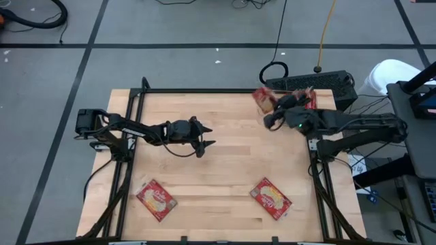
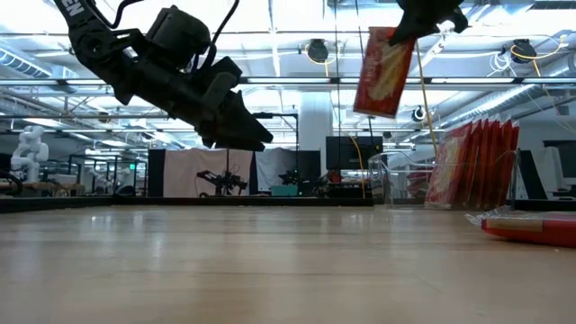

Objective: Sort popcorn bags into baskets
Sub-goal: Put the red popcorn bag into the transparent bin

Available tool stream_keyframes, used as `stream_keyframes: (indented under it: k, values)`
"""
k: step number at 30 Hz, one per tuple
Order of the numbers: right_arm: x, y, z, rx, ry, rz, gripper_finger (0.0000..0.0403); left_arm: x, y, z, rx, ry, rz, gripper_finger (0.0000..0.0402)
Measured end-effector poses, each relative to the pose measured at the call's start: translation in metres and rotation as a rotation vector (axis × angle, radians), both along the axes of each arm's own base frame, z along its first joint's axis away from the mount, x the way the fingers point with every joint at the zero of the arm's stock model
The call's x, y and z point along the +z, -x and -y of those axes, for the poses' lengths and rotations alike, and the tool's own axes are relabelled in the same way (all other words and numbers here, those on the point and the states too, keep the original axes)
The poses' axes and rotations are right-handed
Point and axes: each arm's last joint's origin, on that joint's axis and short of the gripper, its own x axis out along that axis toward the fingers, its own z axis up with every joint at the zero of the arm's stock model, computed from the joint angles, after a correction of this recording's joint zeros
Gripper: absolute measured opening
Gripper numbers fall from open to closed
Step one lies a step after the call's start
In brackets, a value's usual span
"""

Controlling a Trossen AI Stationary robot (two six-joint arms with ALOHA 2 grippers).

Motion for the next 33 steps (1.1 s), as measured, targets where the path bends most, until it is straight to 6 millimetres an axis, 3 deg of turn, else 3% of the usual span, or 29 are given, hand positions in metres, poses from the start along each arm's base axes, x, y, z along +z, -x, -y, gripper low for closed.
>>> stream_keyframes:
  k: [8,15,33]
  values:
    - [0.01,0.022,0.016,-0.102,-0.04,0.1,0.0,0.0,0.0,0.003,-0.004,0.011,0.003,0.0249]
    - [-0.007,0.031,0.024,-0.26,-0.095,0.021,0.0,0.0,0.0,0.003,0.013,0.045,0.01,0.0245]
    - [-0.058,-0.011,0.05,-0.432,-0.164,-0.198,0.0,0.0,-0.001,0.012,-0.015,0.054,0.012,0.0246]
